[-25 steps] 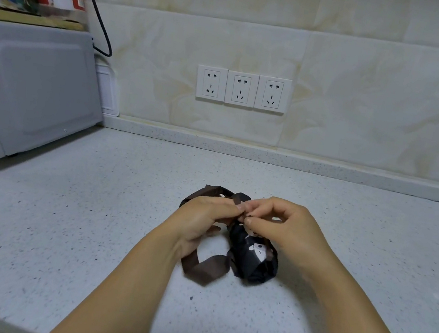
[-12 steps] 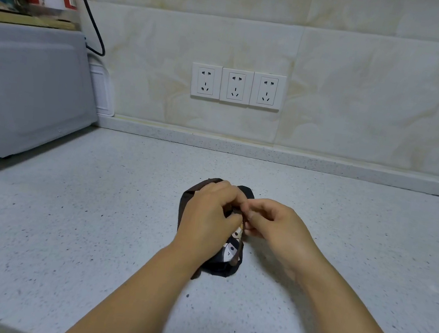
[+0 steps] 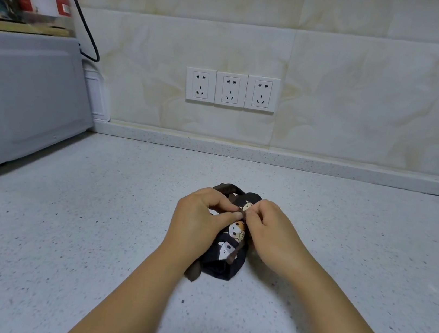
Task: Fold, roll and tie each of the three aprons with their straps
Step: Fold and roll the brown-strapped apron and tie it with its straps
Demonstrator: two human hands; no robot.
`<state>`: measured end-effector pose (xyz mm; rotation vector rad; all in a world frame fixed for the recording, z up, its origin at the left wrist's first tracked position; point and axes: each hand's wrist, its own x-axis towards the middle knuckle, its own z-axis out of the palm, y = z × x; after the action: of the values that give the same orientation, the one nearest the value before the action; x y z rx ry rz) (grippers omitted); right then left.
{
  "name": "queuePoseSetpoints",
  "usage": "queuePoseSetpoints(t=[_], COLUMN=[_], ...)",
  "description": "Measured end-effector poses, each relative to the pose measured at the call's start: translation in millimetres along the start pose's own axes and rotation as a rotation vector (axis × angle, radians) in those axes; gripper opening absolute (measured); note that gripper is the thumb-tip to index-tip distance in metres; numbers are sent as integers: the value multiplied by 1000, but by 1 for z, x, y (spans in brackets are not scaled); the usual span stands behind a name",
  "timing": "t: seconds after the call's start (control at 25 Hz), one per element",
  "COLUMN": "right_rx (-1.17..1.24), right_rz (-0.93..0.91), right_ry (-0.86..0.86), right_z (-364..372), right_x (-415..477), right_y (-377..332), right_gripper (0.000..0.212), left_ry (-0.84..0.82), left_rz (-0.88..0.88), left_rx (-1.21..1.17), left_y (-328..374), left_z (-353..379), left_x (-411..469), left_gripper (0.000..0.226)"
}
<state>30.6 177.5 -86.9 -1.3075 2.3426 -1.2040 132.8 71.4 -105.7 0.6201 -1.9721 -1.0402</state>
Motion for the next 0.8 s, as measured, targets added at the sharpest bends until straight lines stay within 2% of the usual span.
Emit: queuePoseSetpoints(t=[0.2, 0.32, 0.4, 0.56, 0.72, 0.8], right_rx=[61, 347, 508, 581, 594, 515], right_rz=[61, 222, 278, 304, 387, 416], right_ry=[-25, -83, -68, -32, -62, -92], right_z=[2, 1, -1, -2, -1, -3], right_x=[2, 4, 6, 9, 9, 8], right_y=[1, 6, 9, 16, 18, 12], right_gripper=[31, 33, 33, 31, 30, 41], left_ry=[-43, -44, 18, 97, -153, -230], left_rz=[-93, -211, -295, -423, -370, -322], left_rx=[-82, -201, -267, -322, -140, -56], left_y=[1, 2, 0, -5, -15, -15], left_z=[-1, -3, -4, -1, 1, 1], left_x=[0, 1, 4, 8, 6, 8], left_gripper=[10, 6, 7, 11, 17, 22])
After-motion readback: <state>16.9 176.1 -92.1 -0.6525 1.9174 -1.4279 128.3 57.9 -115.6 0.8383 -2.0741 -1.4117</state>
